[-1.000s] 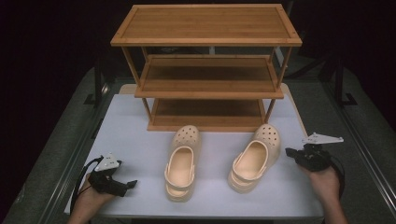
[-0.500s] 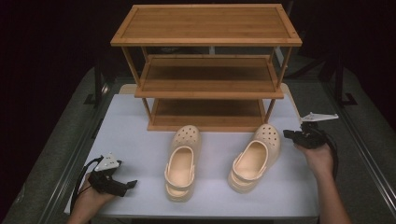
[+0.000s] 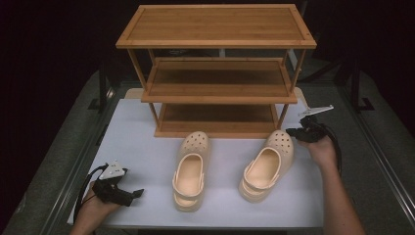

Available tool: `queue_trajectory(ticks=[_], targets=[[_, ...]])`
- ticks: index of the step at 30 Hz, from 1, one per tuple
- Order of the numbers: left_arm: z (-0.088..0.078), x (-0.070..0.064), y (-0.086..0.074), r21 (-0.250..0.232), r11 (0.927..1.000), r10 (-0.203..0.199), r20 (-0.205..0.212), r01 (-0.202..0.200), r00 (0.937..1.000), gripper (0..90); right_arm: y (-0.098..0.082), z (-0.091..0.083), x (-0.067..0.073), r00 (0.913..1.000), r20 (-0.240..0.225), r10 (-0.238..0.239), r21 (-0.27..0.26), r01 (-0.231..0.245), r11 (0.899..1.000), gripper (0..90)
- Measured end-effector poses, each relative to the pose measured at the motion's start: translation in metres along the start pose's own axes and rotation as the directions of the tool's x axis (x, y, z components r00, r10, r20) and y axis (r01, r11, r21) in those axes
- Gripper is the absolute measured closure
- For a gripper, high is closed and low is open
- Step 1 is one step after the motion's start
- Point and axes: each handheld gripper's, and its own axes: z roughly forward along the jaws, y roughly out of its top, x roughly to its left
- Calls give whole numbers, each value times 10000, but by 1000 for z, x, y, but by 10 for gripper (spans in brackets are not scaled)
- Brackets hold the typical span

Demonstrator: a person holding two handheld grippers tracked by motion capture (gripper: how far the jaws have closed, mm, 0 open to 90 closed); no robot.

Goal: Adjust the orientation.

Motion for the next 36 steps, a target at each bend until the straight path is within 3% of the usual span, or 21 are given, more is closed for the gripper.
queue_trajectory(ticks=[9,21,32,34,36], targets=[[0,0,0,0,10000,1,2,-1,10000,0,-5,-1,0,9996,-286,-8,69,10,10000,900],[0,0,0,0,10000,2,1,-2,10000,0,-7,1,19,9960,-819,-353,60,359,9993,900],[0,0,0,-20,10000,-1,-2,1,10000,0,-11,2,45,9885,-1260,-832,-78,829,9965,900],[0,0,0,-18,10000,-3,3,3,10000,0,-12,2,46,9889,-1212,-862,-124,853,9963,899],[0,0,0,-19,10000,6,-6,-6,10000,0,-13,1,46,9915,-1159,-590,-172,574,9982,899]])
